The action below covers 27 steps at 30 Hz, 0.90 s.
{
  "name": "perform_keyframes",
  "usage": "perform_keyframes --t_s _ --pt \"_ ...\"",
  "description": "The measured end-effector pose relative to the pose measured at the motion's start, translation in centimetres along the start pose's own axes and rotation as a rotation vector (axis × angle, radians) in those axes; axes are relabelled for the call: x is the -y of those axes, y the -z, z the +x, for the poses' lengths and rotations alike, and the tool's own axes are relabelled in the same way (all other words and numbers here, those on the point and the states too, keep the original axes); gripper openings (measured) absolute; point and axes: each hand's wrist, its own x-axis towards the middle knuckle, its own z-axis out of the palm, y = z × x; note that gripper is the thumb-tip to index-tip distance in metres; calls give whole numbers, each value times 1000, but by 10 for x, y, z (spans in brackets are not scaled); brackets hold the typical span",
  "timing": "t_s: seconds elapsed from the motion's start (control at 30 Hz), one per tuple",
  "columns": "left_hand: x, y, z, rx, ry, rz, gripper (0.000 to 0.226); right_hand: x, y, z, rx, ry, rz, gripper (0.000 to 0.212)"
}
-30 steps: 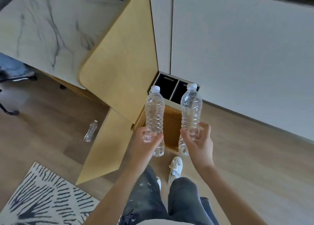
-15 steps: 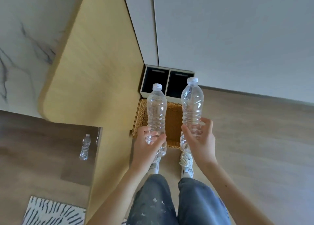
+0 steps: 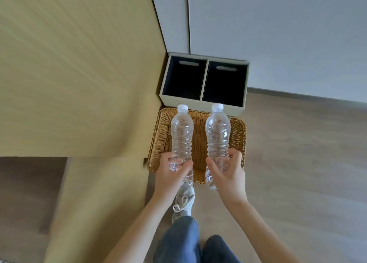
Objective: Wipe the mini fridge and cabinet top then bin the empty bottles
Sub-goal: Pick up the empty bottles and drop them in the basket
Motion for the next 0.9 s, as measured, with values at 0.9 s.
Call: perform_keyframes --t_s 0.9 --pt "256 -76 307 55 -167 73 57 -278 -185 220 187 22 20 53"
